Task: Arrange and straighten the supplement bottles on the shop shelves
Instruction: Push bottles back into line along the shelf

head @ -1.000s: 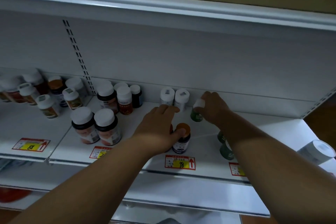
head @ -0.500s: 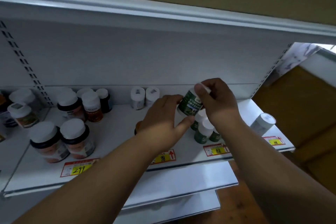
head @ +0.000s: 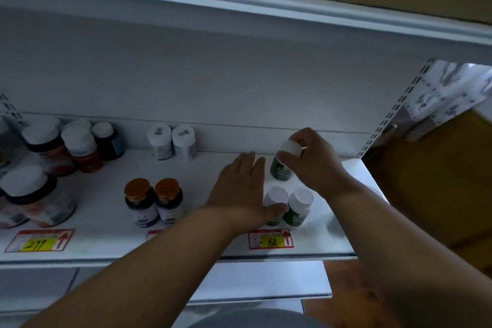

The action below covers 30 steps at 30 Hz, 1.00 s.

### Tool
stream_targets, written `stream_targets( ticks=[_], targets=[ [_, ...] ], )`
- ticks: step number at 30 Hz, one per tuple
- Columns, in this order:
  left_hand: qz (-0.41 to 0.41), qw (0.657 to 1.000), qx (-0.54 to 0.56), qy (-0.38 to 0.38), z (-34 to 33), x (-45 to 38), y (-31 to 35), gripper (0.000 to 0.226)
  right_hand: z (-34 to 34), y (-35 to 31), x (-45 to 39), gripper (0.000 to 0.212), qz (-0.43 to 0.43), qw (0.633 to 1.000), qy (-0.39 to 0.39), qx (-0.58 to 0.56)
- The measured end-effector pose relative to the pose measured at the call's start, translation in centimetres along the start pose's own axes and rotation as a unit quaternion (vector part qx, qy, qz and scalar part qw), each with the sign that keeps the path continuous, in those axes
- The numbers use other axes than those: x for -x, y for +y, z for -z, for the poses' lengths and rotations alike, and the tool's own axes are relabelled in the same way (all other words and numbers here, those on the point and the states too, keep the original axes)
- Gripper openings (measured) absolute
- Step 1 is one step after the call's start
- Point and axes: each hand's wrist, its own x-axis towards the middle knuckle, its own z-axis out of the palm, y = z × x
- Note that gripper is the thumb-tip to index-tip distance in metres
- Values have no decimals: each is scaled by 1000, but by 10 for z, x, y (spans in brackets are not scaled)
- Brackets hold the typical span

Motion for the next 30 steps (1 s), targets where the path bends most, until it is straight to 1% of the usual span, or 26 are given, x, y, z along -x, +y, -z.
stream_targets(
  ticks=[3, 5, 7, 10, 13, 15, 18, 20, 22, 25, 28, 30],
  targets=[
    [22, 998, -54, -30, -17, -4, 10, 119, -13, 16, -9, 33, -3, 996, -74, 43],
    [35, 997, -60, -36, -24, -3, 15, 117, -21, 22, -12, 36, 2, 990, -123, 64],
    [50, 997, -52, -26, -28, -3, 17, 112, -25, 24, -15, 33, 15, 982, -171, 76],
    [55, 997, -52, -19, -29, -3, 17, 109, -26, 24, -19, 28, 46, 973, -208, 93],
    [59, 997, -51, -23, -30, -2, 17, 109, -26, 25, -22, 29, 53, 970, -216, 100],
    [55, 997, -54, -26, -29, -2, 18, 112, -26, 25, -23, 31, 32, 972, -217, 81],
    [58, 997, -40, -16, -21, 1, 15, 115, -26, 14, -28, 23, 17, 983, -177, 38],
    [69, 997, -36, 1, -10, 6, 8, 113, -28, -1, -34, 21, 39, 988, -144, 40],
    [84, 995, -49, 22, 7, 14, -8, 110, -39, -21, -38, 19, 63, 988, -137, 44],
    [105, 989, -94, 51, 38, 31, -41, 103, -70, -52, -46, 22, 95, 982, -159, 45],
    [111, 986, -116, 44, 65, 45, -76, 93, -111, -85, -57, 37, 146, 965, -199, 93],
    [105, 988, -103, 39, 78, 52, -98, 87, -137, -103, -63, 44, 149, 956, -220, 122]
  ],
)
